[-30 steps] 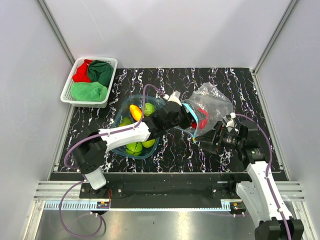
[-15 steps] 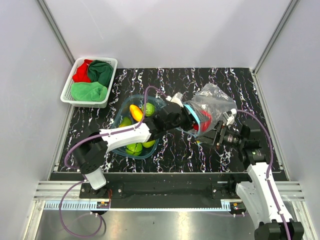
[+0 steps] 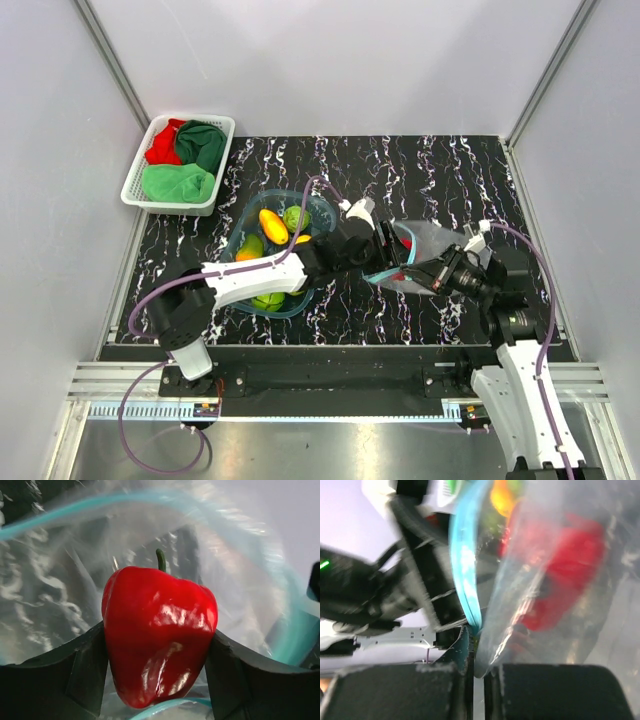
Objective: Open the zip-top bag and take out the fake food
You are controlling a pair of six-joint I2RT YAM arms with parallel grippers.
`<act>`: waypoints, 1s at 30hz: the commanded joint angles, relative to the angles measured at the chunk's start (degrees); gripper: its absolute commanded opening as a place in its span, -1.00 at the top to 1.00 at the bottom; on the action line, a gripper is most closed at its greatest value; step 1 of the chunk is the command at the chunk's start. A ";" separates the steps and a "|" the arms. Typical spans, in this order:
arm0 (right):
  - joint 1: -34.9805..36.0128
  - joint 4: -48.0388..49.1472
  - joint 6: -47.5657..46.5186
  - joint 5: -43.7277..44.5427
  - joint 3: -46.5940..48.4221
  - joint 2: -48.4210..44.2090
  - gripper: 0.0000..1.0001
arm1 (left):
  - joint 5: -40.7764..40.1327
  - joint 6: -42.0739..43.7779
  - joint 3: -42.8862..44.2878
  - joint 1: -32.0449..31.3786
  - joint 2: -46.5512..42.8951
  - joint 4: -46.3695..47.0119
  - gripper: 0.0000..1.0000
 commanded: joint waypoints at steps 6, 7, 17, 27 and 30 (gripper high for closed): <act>-0.20 -7.47 -1.83 6.75 -1.33 2.77 1.00 | -7.45 15.02 -0.62 -3.71 -7.22 -1.78 1.00; -0.20 -9.31 -3.14 7.10 -1.68 1.20 1.00 | -8.41 15.37 -0.01 -3.53 -7.75 -3.01 1.00; -0.28 -17.76 -10.36 24.13 5.25 4.78 1.00 | -20.19 26.18 4.05 -2.49 -20.56 -21.20 1.00; -0.11 -21.53 -16.08 24.69 16.59 15.59 -0.51 | -27.41 20.99 -14.41 12.54 -36.85 -38.09 1.00; -0.20 -24.51 -15.90 20.65 18.17 17.17 -0.99 | -25.57 22.84 -15.30 16.76 -33.26 -37.83 1.00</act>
